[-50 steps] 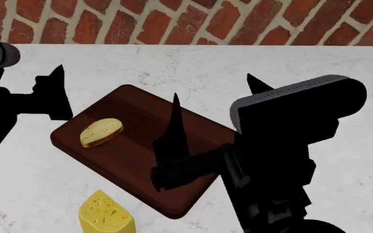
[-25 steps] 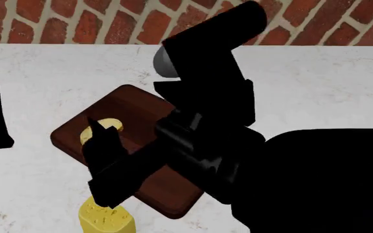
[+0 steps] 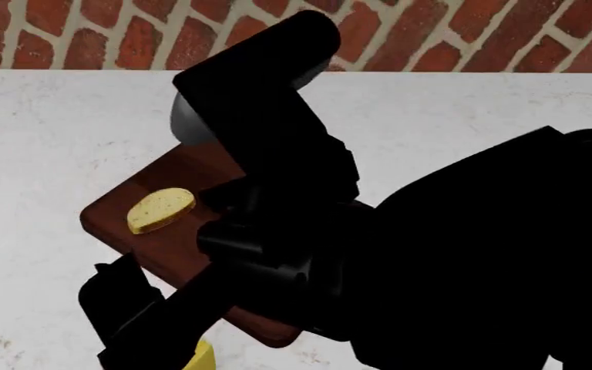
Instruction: Place the bread and cheese on the cutting board.
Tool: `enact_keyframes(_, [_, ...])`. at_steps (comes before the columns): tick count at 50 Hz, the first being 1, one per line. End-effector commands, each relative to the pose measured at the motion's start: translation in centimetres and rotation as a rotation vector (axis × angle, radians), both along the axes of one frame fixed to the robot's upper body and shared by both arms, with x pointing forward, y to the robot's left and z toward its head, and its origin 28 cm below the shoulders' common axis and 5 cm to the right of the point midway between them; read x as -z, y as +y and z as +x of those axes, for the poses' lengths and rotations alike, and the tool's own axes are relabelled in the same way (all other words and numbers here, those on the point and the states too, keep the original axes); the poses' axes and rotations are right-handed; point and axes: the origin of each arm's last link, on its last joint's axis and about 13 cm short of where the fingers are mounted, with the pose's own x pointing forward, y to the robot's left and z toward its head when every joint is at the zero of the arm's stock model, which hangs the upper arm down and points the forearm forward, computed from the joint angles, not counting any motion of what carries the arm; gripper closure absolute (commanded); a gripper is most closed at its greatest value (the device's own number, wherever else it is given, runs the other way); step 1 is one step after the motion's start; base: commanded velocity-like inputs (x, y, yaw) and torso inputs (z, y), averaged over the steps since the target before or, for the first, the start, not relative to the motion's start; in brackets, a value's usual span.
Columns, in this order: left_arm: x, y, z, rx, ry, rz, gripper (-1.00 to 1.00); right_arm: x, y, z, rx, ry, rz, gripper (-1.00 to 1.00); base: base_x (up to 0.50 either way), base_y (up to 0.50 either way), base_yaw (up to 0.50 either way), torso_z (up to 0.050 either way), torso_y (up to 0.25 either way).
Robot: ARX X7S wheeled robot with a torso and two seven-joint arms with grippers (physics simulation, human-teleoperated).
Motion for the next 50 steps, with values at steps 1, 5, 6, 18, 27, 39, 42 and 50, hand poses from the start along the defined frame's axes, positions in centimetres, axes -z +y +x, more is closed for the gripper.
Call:
enact_keyframes(1, [-0.1,0.4,-0.6,-0.015,-0.015,-0.009,-1.0,0.1,0.2,-0.2,-0.001,0.064,-0.048,-1.0,0.0,0.0,0.0,0.0,0.0])
enact_keyframes(5, [0.1,0.4,-0.6,-0.018,-0.008,-0.002,-1.0,0.4,0.1,0.0,0.014,0.07,-0.047,-1.0,0.0,0.0,0.0,0.0,0.0])
enact_keyframes(6, [0.1,0.4,-0.6,-0.016,-0.007,0.0,-1.0,0.6,0.1,0.0,0.015,0.073,-0.049,-1.0,0.0,0.0,0.0,0.0,0.0])
enact_keyframes(18, [0.0,0.4,-0.8,-0.009,-0.009,0.0,-1.0,1.3,1.4,2.4,0.014,0.114,-0.106,-1.0,0.0,0.0,0.0,0.0,0.0])
enact_keyframes(27, [0.0,0.4,-0.8,-0.012,-0.01,-0.002,-1.0,2.2,2.4,4.0,0.016,0.135,-0.16,-1.0,0.0,0.0,0.0,0.0,0.0])
enact_keyframes(39, [-0.1,0.6,-1.0,-0.023,-0.015,-0.006,-1.0,3.7,3.3,4.8,-0.001,0.172,-0.201,-1.0,0.0,0.0,0.0,0.0,0.0])
enact_keyframes(42, [0.0,0.5,-0.9,-0.02,-0.013,-0.003,-1.0,4.0,3.7,5.0,-0.015,0.18,-0.21,-1.0,0.0,0.0,0.0,0.0,0.0])
enact_keyframes(50, [0.0,0.5,-0.9,-0.014,-0.013,-0.006,-1.0,4.9,4.2,5.3,-0.023,0.185,-0.243,-1.0,0.0,0.0,0.0,0.0,0.0])
